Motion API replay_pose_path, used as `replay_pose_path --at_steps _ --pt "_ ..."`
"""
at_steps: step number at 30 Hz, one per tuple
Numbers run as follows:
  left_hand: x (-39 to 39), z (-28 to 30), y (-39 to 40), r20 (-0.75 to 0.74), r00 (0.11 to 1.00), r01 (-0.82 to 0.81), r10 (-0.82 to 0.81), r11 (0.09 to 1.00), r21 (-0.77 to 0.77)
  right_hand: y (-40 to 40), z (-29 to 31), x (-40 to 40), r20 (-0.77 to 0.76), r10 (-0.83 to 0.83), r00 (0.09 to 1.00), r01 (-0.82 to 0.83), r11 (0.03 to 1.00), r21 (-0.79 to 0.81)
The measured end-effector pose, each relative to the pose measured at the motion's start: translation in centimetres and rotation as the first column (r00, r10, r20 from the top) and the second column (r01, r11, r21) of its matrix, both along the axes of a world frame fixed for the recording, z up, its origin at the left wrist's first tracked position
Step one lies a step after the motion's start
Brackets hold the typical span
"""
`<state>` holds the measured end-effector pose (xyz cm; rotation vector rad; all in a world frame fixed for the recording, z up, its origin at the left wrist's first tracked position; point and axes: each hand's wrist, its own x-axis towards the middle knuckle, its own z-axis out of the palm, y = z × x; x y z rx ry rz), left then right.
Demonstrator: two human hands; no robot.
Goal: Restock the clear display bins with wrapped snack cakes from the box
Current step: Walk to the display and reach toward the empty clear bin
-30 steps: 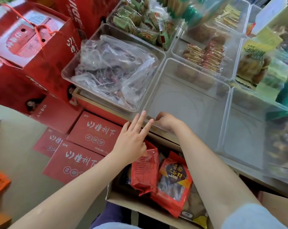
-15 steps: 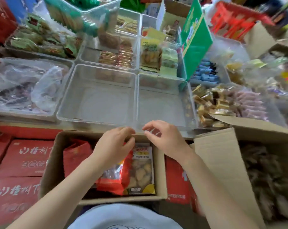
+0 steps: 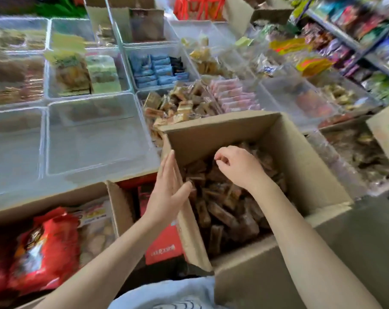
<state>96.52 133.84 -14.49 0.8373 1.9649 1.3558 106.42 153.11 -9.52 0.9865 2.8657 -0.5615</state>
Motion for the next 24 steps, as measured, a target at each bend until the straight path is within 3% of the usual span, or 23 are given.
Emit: replay_pose_path --at_steps 2,5,8,10,14,18,20,24 --pt "-0.2 -1.0 -0.3 0.049 0.998 -0.044 0.042 0.998 0.034 1.7 -1.5 0.5 0.219 0.088 0.972 -0.083 0.996 -0.034" --pt "-0.3 -1.2 -0.5 0.075 0.996 -0.05 0.046 0.997 0.055 2.8 -3.2 0.8 0.483 0.204 0.852 -0.122 0.973 -0.196" --pt "0.1 -0.7 -0.3 0.069 0.995 -0.076 0.072 0.996 0.049 2.6 -4.0 1.2 0.614 0.292 0.733 -0.127 0.946 -0.298" --pt "0.2 -0.9 -0.1 0.051 0.996 -0.081 0.079 0.996 0.042 2.6 -4.1 1.5 0.621 0.326 0.713 -0.173 0.94 -0.295" --pt "0.5 -0.3 -0.2 0.026 0.996 -0.083 0.082 0.996 0.024 3.5 -3.4 2.0 0.432 0.268 0.861 -0.128 0.936 -0.327" --pt "0.2 1.0 -0.3 0.114 0.989 -0.088 0.094 0.995 -0.051 2.7 -1.1 2.1 -0.002 0.074 0.997 -0.065 0.863 -0.501" --pt "-0.3 2.1 -0.8 0.135 0.98 -0.14 0.147 0.988 -0.06 1.1 0.3 1.6 -0.178 -0.039 0.983 -0.088 0.753 -0.652" --pt "-1.3 5.3 -2.7 0.294 0.943 -0.182 0.157 0.982 0.06 -2.8 2.4 -0.6 -0.308 -0.218 0.926 -0.209 0.383 -0.9"
